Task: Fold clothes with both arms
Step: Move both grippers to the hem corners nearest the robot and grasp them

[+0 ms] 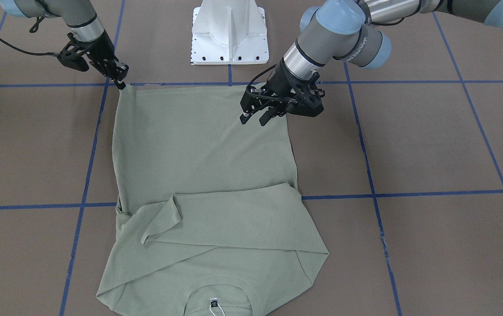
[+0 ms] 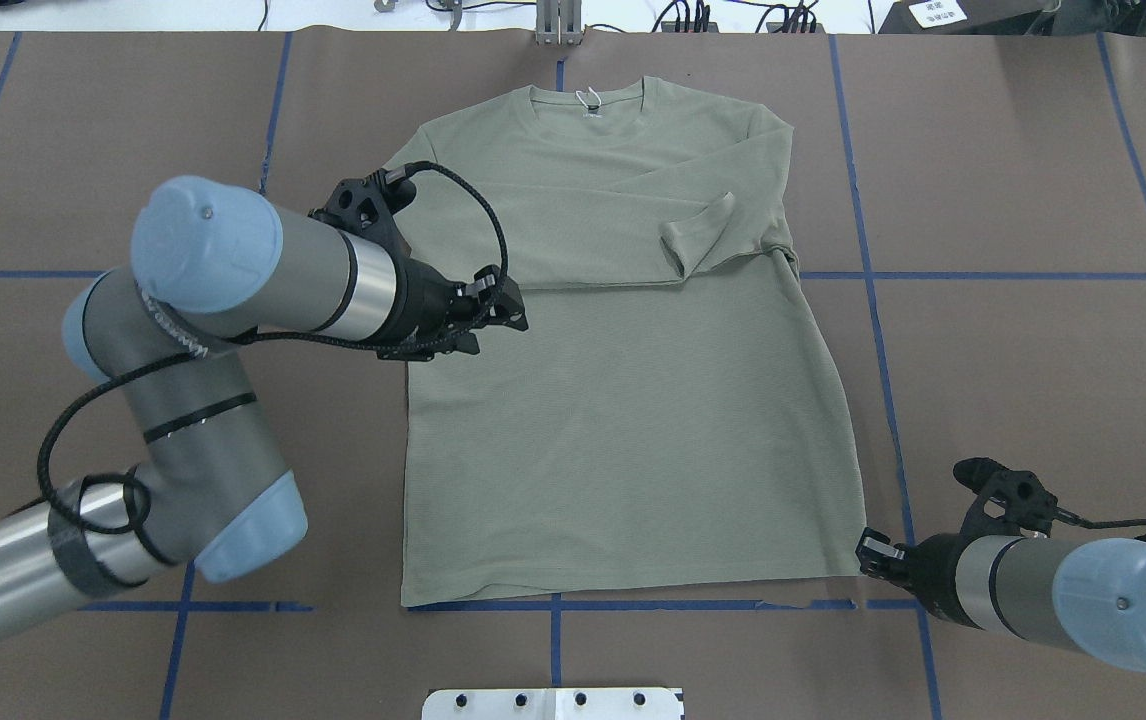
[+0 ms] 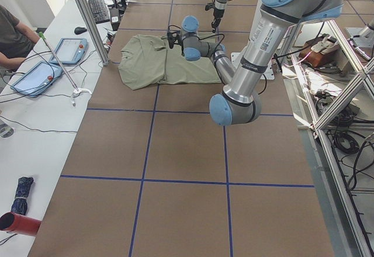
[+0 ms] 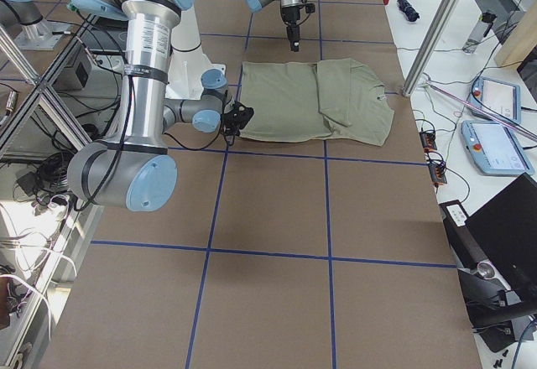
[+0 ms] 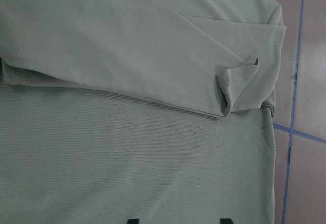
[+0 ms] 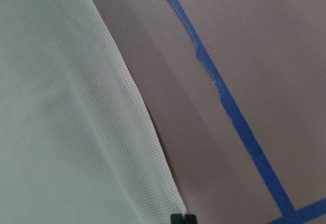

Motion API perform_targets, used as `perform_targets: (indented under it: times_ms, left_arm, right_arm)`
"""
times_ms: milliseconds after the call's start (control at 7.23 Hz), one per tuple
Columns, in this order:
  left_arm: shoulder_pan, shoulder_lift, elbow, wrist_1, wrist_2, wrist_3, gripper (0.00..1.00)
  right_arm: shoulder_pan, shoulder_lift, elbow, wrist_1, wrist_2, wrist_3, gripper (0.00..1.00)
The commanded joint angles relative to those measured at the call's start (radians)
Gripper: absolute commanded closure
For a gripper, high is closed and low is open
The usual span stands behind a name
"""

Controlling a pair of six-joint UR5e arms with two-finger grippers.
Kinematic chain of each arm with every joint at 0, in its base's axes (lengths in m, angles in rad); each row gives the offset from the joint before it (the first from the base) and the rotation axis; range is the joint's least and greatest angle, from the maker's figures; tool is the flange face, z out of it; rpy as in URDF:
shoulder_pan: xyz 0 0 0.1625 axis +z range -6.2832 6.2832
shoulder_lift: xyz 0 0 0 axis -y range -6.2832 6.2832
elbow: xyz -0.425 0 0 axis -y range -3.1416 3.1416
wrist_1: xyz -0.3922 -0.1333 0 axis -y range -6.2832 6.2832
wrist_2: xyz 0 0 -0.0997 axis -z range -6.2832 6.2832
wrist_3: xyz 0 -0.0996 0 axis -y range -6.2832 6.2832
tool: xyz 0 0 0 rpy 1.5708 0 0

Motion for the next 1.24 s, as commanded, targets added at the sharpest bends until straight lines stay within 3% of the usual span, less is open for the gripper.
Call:
perform_targets:
  times_ms: [0, 415, 1107]
  left_arm:
    - [0.211, 0.118, -0.185, 0.235, 0.258, -0.111, 0.36]
    - [0.402, 0.250, -0.185, 0.265, 0.378, -0.289, 0.36]
    - [0.424, 0.242, -0.173, 0.273, 0.374, -0.295, 0.41]
  right_arm:
    - [0.001, -0.034, 0.029, -0.002, 0.002, 0.000, 1.00]
    - [0.001, -0.037, 0.029, -0.002, 0.002, -0.003, 1.00]
    - [-0.001, -0.037, 0.029, -0.002, 0.001, -0.003, 1.00]
